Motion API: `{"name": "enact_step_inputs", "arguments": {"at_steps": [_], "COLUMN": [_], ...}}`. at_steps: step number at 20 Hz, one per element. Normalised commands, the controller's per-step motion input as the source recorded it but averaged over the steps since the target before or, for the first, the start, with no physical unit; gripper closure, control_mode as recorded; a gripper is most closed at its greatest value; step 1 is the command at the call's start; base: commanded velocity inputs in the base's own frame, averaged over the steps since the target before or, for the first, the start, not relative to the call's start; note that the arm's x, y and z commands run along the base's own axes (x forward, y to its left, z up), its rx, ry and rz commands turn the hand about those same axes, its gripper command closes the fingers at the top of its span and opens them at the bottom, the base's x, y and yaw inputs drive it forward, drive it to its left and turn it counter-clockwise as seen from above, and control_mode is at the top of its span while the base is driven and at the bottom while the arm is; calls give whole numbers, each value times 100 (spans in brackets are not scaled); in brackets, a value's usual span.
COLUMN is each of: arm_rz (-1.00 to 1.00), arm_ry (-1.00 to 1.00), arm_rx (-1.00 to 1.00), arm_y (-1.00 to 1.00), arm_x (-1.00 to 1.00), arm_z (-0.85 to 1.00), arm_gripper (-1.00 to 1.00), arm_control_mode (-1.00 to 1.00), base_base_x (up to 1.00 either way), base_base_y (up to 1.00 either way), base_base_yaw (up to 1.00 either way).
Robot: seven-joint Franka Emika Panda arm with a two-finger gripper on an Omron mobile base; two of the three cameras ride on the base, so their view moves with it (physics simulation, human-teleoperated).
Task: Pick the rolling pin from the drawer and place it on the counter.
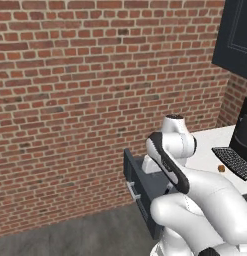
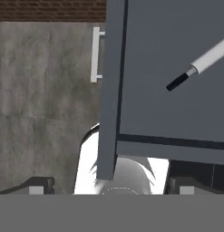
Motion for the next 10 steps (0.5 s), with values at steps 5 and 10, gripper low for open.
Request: {"name": "enact_step_inputs", "arguments": {"at_steps": [5, 10], "arm_rz": [-5, -3], "arm_ry": [-2, 0], "arm_rx": [3, -4], "arm_y": [2, 21], "arm_x": [43, 28], "arm_z": [-27, -43], "arm_gripper": [-100, -100], "arm_control_mode": [-100, -100], "base_base_x": [0, 0], "base_base_y": [0, 0], "base_base_yaw": [0, 0]}}
